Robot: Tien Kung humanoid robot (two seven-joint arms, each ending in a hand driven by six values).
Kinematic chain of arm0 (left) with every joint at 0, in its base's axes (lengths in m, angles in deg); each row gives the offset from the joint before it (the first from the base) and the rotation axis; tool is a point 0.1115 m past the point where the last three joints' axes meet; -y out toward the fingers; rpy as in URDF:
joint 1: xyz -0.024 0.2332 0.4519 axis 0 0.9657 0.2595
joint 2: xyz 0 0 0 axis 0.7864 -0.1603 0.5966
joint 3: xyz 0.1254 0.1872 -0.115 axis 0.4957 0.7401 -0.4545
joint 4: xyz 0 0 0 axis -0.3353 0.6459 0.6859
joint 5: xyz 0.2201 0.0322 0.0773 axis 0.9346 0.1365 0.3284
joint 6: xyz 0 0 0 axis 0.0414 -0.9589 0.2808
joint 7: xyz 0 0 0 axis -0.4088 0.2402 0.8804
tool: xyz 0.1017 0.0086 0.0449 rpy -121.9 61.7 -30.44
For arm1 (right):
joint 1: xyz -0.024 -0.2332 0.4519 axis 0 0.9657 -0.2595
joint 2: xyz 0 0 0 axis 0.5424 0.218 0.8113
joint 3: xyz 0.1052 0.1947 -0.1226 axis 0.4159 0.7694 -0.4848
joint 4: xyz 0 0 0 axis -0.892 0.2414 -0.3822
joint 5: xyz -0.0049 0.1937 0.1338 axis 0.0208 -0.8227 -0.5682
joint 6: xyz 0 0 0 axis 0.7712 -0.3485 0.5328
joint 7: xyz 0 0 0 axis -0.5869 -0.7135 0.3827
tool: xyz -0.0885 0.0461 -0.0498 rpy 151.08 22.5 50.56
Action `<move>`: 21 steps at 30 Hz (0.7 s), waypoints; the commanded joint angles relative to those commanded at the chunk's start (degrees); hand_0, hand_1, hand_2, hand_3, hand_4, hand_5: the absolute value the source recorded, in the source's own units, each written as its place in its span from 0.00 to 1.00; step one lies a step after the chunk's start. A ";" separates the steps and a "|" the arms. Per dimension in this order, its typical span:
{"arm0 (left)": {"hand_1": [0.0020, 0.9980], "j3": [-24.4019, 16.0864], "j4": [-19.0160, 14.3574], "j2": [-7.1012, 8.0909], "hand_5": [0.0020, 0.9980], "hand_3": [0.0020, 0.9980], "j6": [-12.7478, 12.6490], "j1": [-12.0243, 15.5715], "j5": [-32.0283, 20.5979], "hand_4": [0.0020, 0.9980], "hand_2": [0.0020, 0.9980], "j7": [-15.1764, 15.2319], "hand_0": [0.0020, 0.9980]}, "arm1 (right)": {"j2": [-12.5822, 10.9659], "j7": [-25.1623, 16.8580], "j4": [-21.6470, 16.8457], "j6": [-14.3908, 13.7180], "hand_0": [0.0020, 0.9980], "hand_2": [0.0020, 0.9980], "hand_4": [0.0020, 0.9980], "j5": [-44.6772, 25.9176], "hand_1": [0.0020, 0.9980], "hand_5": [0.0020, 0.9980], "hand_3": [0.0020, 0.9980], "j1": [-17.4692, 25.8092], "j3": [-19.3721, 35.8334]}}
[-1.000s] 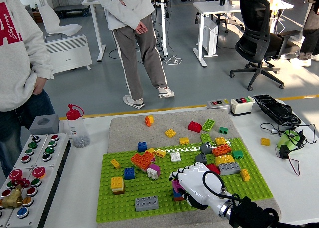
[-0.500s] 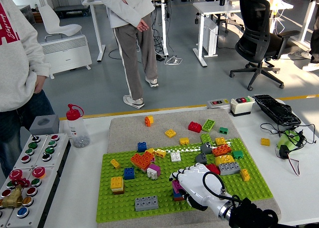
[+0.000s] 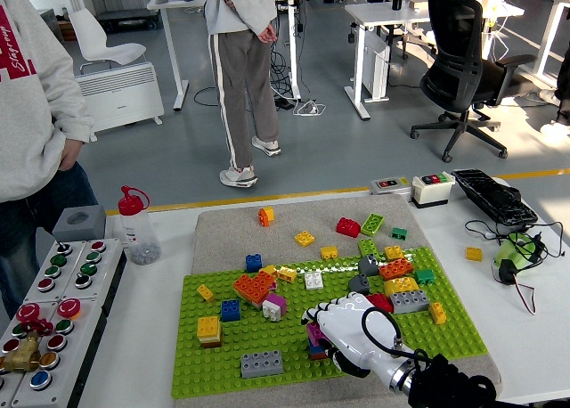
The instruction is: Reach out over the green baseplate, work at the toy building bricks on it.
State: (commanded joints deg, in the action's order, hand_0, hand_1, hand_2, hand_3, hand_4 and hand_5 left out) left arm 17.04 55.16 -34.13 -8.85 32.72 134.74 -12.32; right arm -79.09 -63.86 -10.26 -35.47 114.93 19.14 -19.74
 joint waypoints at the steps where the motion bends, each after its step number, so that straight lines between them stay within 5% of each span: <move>1: 0.72 0.00 0.00 0.00 1.00 0.63 0.00 0.00 0.00 0.39 0.71 0.00 0.70 | 0.03 0.04 0.00 0.02 0.38 0.62 0.57 -0.01 0.54 0.04 0.70 0.00 0.01; 21: 0.72 -0.08 0.00 -0.01 1.00 0.64 0.04 0.08 0.15 0.39 0.71 -0.04 0.70 | -0.25 0.56 -0.74 0.43 0.39 0.64 0.59 0.26 0.55 0.08 0.72 0.15 0.45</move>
State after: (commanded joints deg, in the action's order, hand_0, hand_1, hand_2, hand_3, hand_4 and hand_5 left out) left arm 16.96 55.16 -34.14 -8.81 32.79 134.89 -12.36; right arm -79.34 -63.30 -11.00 -35.04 115.19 19.29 -19.29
